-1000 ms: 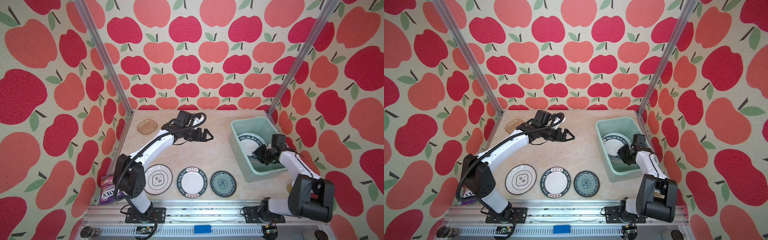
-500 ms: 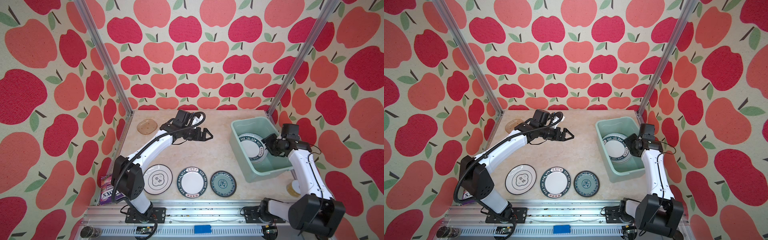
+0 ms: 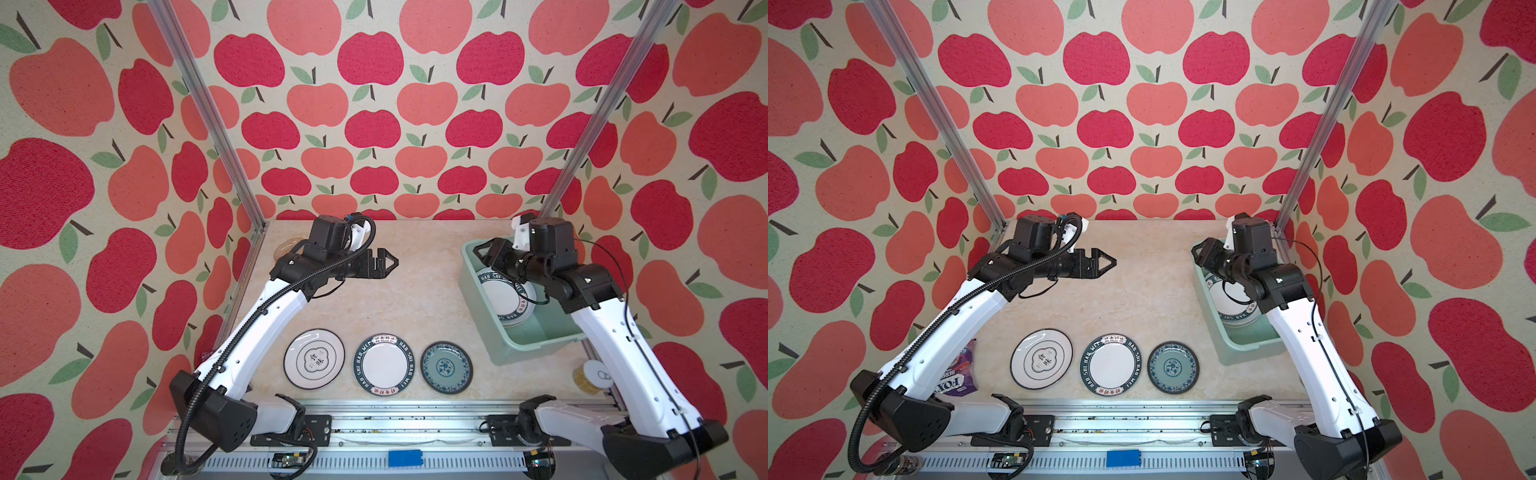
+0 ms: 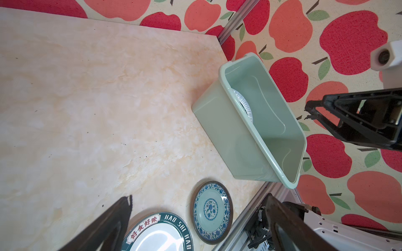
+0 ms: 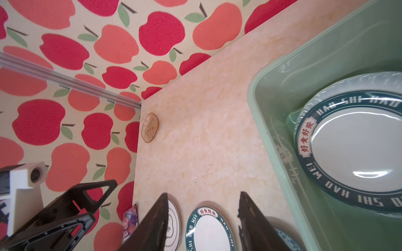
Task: Place the plates into the plastic bin on the countertop
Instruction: Pick up the plate from the bottom-center of the table.
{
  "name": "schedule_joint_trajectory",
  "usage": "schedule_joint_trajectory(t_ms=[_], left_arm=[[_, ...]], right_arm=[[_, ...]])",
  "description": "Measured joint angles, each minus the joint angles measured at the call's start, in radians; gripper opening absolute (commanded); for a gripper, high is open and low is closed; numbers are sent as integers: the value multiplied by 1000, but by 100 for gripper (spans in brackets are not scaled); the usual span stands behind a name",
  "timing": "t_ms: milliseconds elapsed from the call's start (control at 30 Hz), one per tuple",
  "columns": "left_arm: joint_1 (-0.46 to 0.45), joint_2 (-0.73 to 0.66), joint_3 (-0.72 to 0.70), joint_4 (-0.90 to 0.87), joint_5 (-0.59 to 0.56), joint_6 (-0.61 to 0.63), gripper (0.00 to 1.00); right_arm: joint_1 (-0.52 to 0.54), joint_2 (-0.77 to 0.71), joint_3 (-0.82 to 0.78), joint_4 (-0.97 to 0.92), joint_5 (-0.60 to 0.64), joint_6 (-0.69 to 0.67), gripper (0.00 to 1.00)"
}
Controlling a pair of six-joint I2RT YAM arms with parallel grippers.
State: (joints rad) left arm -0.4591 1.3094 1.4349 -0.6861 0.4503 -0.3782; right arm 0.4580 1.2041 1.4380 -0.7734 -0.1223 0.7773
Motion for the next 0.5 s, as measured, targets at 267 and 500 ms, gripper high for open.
schedule_joint_trajectory(t_ms=[267,500], left_arm=[[76,-92,-69,-249,8,-43,99],[65,-137,-145,-410,37,-42,99]], right_arm=[[247,206,-63,-7,-111,-74,61],[351,391,-95,-58,-156,-260,65]])
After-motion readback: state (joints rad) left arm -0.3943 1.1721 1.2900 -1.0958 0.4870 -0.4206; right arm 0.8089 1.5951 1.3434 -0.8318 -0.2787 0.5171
